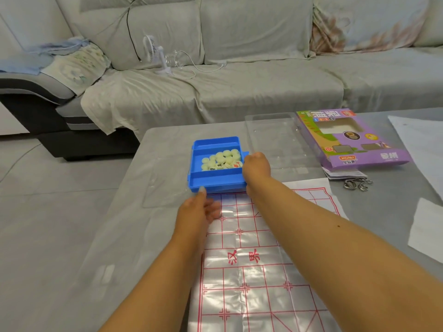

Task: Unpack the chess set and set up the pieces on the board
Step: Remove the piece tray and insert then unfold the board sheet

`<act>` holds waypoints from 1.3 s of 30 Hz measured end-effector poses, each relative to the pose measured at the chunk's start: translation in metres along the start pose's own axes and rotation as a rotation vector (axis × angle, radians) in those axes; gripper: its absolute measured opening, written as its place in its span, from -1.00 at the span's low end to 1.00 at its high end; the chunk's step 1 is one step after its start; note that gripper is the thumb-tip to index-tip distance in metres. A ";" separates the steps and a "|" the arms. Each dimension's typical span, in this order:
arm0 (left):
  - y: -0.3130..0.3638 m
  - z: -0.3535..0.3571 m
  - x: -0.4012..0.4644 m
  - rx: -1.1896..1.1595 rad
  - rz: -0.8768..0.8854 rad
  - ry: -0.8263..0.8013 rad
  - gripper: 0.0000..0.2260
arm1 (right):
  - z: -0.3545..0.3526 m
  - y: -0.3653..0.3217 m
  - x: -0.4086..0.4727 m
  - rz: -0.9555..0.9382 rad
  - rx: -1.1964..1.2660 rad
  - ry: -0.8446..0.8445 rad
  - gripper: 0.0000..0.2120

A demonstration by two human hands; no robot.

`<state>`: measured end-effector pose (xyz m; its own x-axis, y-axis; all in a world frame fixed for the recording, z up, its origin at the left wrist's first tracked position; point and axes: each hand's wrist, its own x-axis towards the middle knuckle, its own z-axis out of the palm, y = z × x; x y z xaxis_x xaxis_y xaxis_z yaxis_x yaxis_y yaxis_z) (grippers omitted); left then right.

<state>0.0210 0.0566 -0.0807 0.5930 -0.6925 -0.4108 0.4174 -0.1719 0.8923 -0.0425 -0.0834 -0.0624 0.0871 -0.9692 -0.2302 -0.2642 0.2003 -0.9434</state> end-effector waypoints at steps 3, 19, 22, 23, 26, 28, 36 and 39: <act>0.009 -0.007 0.004 -0.416 -0.102 -0.011 -0.83 | -0.009 0.008 -0.013 0.013 0.020 -0.044 -0.70; 0.015 -0.030 0.000 -0.431 -0.016 0.004 -0.86 | -0.066 0.090 -0.066 -0.444 -1.298 -0.329 -0.17; 0.017 -0.038 -0.004 -0.380 0.029 0.003 -0.86 | -0.056 0.086 -0.060 -0.443 -1.314 -0.315 -0.20; 0.018 -0.041 -0.005 -0.371 0.038 0.009 -0.86 | -0.054 0.085 -0.059 -0.429 -1.320 -0.312 -0.20; 0.020 -0.050 -0.008 -0.351 0.048 0.034 -0.89 | -0.053 0.079 -0.065 -0.413 -1.283 -0.275 -0.21; 0.021 -0.058 -0.011 -0.339 0.058 0.038 -0.88 | -0.048 0.069 -0.074 -0.428 -1.122 -0.194 -0.26; 0.025 -0.105 -0.032 -0.237 0.120 0.099 -0.78 | 0.000 0.029 -0.116 -0.329 -0.200 -0.192 -0.65; 0.027 -0.119 -0.033 -0.223 0.111 0.107 -0.78 | 0.022 0.026 -0.120 -0.494 -0.301 -0.219 -0.69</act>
<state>0.0946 0.1583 -0.0651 0.7077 -0.6187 -0.3411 0.4803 0.0672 0.8745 -0.0393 0.0416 -0.0647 0.4548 -0.8790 0.1429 -0.3995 -0.3448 -0.8494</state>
